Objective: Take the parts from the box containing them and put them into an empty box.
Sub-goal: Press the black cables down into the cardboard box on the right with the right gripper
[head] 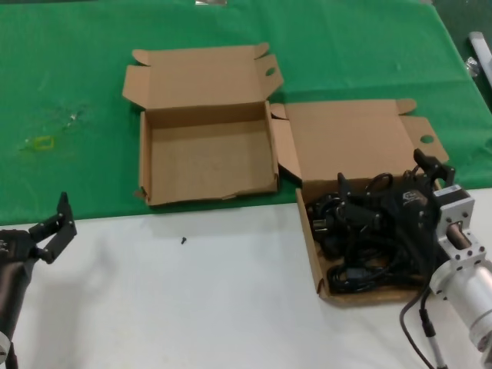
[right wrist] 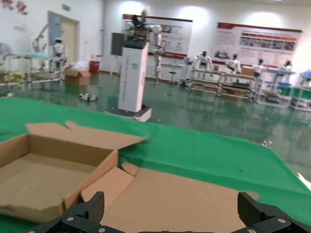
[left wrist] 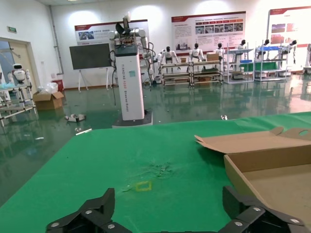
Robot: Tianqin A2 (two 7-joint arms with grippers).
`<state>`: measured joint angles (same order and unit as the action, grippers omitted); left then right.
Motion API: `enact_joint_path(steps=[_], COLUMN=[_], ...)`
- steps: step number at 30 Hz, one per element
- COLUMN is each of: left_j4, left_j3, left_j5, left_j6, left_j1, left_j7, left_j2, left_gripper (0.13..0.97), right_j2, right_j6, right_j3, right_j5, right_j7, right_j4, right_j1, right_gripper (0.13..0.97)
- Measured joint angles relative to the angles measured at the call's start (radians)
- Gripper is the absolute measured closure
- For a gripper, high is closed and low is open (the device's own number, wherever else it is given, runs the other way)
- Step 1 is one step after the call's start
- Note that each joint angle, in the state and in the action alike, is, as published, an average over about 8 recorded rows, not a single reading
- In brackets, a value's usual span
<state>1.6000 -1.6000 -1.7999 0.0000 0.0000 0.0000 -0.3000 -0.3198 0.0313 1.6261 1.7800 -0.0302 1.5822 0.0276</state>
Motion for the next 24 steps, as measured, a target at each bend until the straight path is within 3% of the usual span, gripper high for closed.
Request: enact_joint_path(steps=[3, 15, 20, 24], left_j4=[0.0, 0.0, 0.0, 0.0], left_j3=[0.0, 0.0, 0.0, 0.0], left_j5=[0.0, 0.0, 0.0, 0.0], left_j6=[0.0, 0.0, 0.0, 0.0], left_j1=[0.0, 0.0, 0.0, 0.0], left_j7=[0.0, 0.0, 0.0, 0.0], left_j2=[0.0, 0.0, 0.0, 0.0], left_gripper=[0.263, 0.519, 0.66, 0.723], right_j2=[-0.022, -0.21, -0.315, -0.395], right_j6=[0.014, 0.091, 0.191, 0.313], right_j3=[0.007, 0.041, 0.048, 0.04], right_j5=[-0.01, -0.03, -0.021, 0.003], right_j7=[-0.008, 0.039, 0.059, 0.034], right_j4=[0.017, 0.078, 0.083, 0.072], right_j1=[-0.009, -0.018, -0.001, 0.026], right_gripper=[0.129, 0.129, 0.129, 0.129])
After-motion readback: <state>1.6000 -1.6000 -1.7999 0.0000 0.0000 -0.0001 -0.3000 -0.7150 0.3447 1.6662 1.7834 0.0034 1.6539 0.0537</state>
